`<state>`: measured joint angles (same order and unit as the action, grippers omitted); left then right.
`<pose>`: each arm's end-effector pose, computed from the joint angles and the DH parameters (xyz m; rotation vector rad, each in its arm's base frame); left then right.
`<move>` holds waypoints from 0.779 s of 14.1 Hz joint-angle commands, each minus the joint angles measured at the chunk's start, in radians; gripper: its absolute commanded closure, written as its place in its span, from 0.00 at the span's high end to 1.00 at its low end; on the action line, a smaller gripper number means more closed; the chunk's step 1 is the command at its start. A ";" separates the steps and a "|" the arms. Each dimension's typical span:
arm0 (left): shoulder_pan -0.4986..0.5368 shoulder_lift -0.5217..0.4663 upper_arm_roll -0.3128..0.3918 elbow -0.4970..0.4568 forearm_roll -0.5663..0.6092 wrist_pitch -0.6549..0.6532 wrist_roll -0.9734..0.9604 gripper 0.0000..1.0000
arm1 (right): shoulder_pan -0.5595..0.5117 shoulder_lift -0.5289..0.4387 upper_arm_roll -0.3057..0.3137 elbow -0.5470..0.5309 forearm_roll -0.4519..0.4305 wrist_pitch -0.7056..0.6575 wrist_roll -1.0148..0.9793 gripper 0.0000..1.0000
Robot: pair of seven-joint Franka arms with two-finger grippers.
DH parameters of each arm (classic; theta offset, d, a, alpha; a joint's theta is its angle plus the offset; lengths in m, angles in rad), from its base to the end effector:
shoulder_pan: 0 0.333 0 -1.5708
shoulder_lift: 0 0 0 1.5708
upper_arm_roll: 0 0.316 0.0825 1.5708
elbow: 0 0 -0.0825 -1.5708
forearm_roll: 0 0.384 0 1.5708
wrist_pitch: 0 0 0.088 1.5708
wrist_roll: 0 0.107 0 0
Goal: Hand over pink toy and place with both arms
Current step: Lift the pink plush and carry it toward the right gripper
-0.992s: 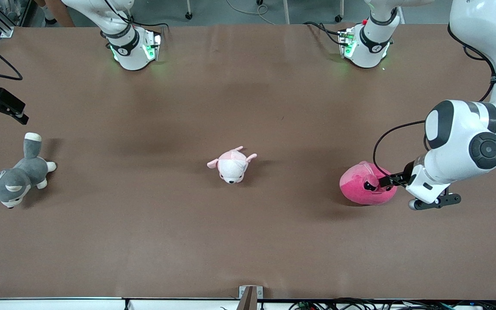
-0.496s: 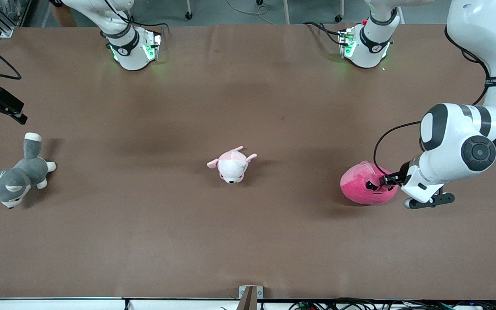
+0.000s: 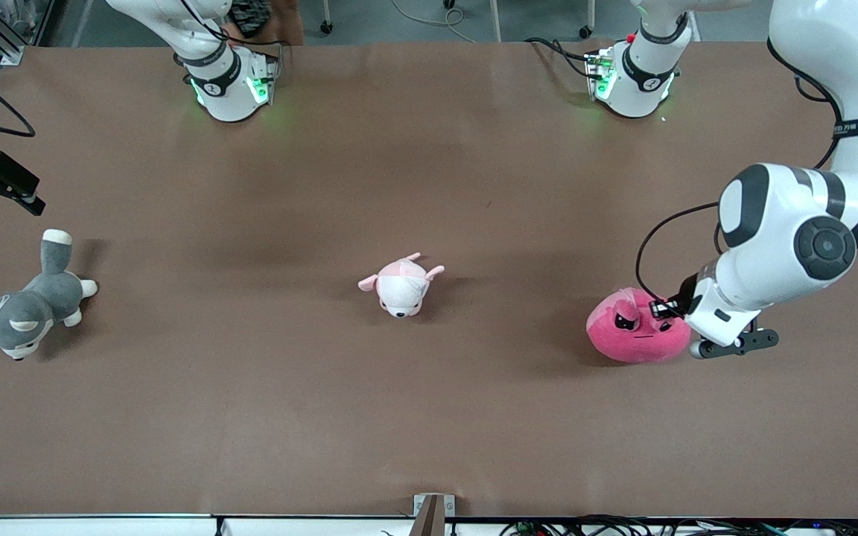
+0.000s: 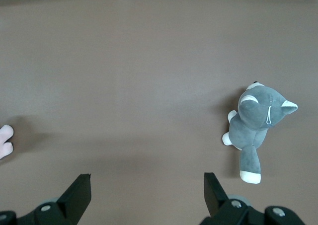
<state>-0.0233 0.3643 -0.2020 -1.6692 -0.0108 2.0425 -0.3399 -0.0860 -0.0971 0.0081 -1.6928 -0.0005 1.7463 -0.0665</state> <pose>0.6447 -0.1348 0.3994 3.0524 0.2032 -0.0109 0.5388 -0.0419 0.6358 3.1206 -0.0177 0.2347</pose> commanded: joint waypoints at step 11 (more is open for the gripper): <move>-0.114 -0.012 -0.355 0.316 -0.001 -0.194 -0.411 0.01 | 0.048 -0.003 0.020 0.102 0.098 -0.223 0.007 1.00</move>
<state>-0.0802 0.3087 -0.5543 -1.4465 -0.0117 1.8621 -0.6745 -0.0504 -0.0968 0.0306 -1.6454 0.0401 1.5890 -0.0659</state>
